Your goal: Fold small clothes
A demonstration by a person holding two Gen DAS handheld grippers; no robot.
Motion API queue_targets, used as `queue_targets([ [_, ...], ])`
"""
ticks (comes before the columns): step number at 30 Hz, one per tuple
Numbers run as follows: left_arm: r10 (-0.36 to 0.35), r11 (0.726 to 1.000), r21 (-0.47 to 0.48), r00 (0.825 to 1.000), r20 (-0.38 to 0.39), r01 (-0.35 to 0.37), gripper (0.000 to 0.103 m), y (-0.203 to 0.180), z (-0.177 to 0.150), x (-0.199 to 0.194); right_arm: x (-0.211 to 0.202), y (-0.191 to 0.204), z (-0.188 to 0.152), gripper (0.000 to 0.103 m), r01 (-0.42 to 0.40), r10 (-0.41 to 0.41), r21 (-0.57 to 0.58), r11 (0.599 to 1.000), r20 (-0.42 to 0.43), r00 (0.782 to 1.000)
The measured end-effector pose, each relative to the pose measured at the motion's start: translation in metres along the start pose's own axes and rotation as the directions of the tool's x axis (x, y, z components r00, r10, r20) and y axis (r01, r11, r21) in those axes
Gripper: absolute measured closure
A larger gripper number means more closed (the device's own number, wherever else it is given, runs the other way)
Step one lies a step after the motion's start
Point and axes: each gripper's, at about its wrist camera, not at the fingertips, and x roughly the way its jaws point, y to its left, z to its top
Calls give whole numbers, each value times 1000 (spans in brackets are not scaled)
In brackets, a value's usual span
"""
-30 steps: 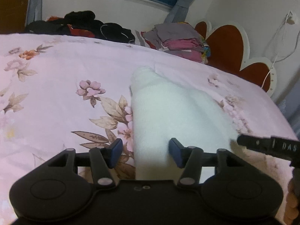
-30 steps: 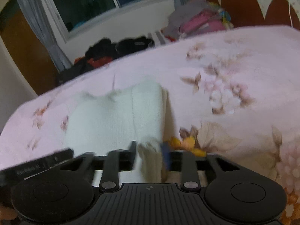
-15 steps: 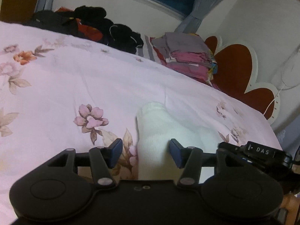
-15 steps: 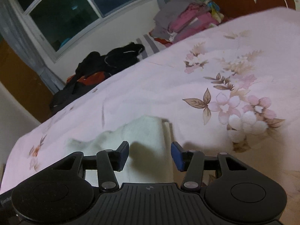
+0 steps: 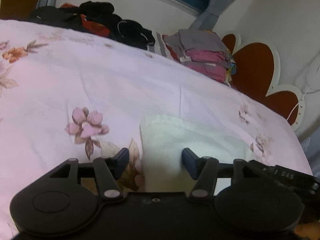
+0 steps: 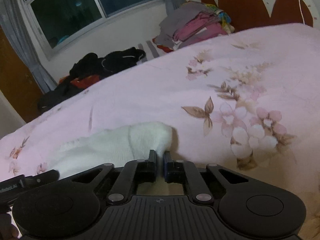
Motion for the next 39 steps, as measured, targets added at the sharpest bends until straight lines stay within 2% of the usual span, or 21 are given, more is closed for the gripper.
queue_targets([
  [3, 18, 1000, 10, 1000, 7, -18, 49, -4, 5, 5, -8, 6, 10, 96, -18, 18, 3, 1000, 49, 999],
  [5, 31, 1000, 2, 999, -4, -31, 48, -3, 5, 12, -7, 17, 11, 96, -27, 30, -45, 999, 52, 998],
  [8, 53, 998, 18, 999, 0, -53, 46, -4, 1, 16, 10, 26, 10, 96, -12, 14, -89, 996, 16, 1000],
  [10, 62, 997, 35, 998, 3, -62, 46, -6, 0, 16, 27, 22, 4, 96, 49, -54, -120, 992, -41, 998],
  [13, 71, 997, 36, 997, -3, -71, 43, -7, 1, 14, 28, 17, 3, 81, 76, -81, -120, 990, -34, 996],
  [15, 74, 997, 32, 997, -12, -74, 43, -8, 3, 11, 26, 16, 5, 80, 73, -79, -126, 989, -42, 996],
  [24, 75, 995, 67, 997, -6, -74, 45, -18, -2, -15, -22, 23, 3, 80, 10, -10, -125, 992, 4, 1000],
  [28, 66, 992, 108, 998, 9, -66, 45, -26, -10, -32, -43, 38, -5, 80, -10, 15, -186, 982, 24, 1000],
  [33, 53, 991, 120, 999, 2, -53, 44, -30, -25, -48, -57, 49, -29, 80, -51, 47, -246, 968, -22, 999],
  [37, 48, 991, 125, 999, -26, -44, 44, -31, -38, -52, -59, 48, -50, 80, -35, 23, -276, 960, -48, 999],
  [39, 47, 991, 125, 998, -36, -42, 44, -32, -43, -53, -54, 44, -58, 81, 6, -24, -298, 954, -57, 998],
])
